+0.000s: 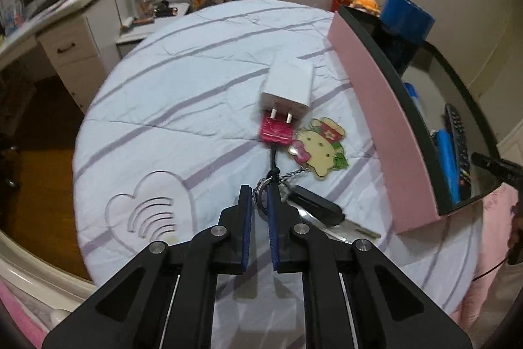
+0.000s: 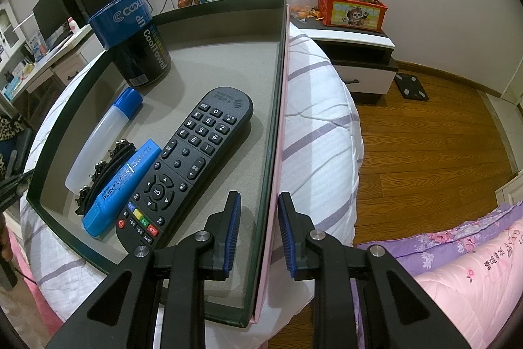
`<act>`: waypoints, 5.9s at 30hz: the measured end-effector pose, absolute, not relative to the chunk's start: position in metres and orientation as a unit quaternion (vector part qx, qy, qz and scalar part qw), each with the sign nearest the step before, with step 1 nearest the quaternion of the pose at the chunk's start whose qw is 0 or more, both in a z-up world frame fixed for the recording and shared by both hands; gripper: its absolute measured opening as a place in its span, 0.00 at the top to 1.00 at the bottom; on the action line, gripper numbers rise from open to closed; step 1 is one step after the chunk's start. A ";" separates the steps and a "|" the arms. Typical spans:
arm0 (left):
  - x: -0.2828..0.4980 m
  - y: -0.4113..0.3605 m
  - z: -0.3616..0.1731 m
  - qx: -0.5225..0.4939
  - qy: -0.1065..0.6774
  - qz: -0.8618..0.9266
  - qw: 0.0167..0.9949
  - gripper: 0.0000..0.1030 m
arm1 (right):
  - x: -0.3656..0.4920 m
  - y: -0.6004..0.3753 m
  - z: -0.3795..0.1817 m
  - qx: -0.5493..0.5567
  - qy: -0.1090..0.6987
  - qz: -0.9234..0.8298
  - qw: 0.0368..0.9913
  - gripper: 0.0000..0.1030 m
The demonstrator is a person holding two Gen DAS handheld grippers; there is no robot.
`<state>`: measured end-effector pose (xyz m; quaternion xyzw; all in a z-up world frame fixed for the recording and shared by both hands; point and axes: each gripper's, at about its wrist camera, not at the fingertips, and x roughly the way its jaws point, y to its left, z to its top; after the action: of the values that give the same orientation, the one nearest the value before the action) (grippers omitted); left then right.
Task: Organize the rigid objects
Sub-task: 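Close the left gripper on the keys and lift them, then carry the keys into the tray with the left gripper and release, then move the left gripper back over the bed to the white charger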
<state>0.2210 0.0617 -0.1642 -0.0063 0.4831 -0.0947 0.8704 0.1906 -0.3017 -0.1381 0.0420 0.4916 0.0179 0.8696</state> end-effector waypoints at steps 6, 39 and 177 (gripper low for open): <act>0.218 0.061 -0.163 -0.019 0.477 -0.098 0.873 0.88 | 0.190 -0.300 -0.138 0.041 0.492 0.017 0.869 0.75; 0.219 0.038 -0.172 0.002 0.477 -0.083 0.875 0.62 | 0.190 -0.301 -0.138 0.046 0.488 0.023 0.872 0.73; 0.163 0.027 -0.075 0.055 0.343 -0.071 0.935 0.01 | 0.193 -0.298 -0.137 0.040 0.497 0.015 0.867 0.70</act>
<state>0.1630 0.0269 -0.0752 0.0546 0.3432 -0.0708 0.9350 0.1931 -0.2975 -0.1374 0.0402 0.4966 0.0145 0.8669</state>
